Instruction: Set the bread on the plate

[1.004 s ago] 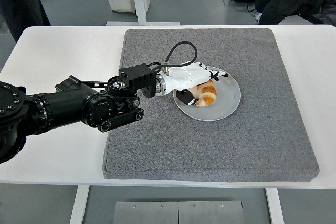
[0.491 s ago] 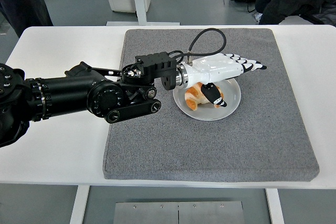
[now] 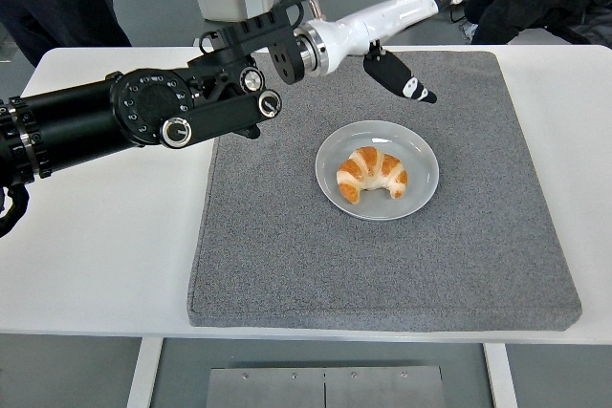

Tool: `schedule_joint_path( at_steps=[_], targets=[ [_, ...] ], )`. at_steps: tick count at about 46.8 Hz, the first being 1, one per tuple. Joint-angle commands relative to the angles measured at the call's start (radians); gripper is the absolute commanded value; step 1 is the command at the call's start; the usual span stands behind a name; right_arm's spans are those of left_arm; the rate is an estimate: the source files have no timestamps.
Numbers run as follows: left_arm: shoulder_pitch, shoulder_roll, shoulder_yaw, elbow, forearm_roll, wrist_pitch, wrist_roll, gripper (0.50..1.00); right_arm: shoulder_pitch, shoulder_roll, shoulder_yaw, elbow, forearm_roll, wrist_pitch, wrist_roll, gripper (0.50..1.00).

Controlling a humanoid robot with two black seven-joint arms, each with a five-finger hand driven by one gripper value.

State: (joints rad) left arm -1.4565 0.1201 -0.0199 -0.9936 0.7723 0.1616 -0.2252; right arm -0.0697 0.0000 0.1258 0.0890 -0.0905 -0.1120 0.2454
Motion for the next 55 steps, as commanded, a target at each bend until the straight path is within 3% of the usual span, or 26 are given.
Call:
schedule_joint_path(
  at_steps=[1, 7, 13, 25, 36, 39, 55],
  targets=[
    [0.008, 0.035, -0.052, 0.003, -0.117, -0.007, 0.015, 0.983, 0.001, 0.0, 0.0, 0.0, 0.0, 0.0, 0.0, 1.0],
    [0.031, 0.078, -0.115, 0.021, -0.28, -0.033, 0.052, 0.981, 0.001, 0.0, 0.002, 0.002, 0.0, 0.002, 0.0, 1.0],
    [0.077, 0.084, -0.172, 0.104, -0.381, -0.053, 0.053, 0.981, -0.001, 0.0, 0.0, -0.002, 0.0, 0.002, 0.0, 1.0],
    [0.194, 0.066, -0.343, 0.285, -0.49, -0.214, 0.053, 0.983, 0.001, 0.0, 0.003, 0.003, 0.0, 0.002, 0.0, 1.0],
    [0.222, -0.106, -0.443, 0.607, -0.531, -0.355, 0.041, 0.981, 0.018, 0.0, 0.0, 0.002, -0.002, 0.003, 0.0, 1.0],
    [0.223, -0.12, -0.459, 0.659, -0.553, -0.385, 0.041, 0.981, 0.024, 0.0, -0.002, -0.002, 0.0, 0.002, 0.0, 1.0],
    [0.289, -0.12, -0.463, 0.684, -0.622, -0.398, 0.038, 0.981, 0.028, 0.0, 0.0, -0.008, -0.002, -0.003, 0.0, 1.0]
  ],
)
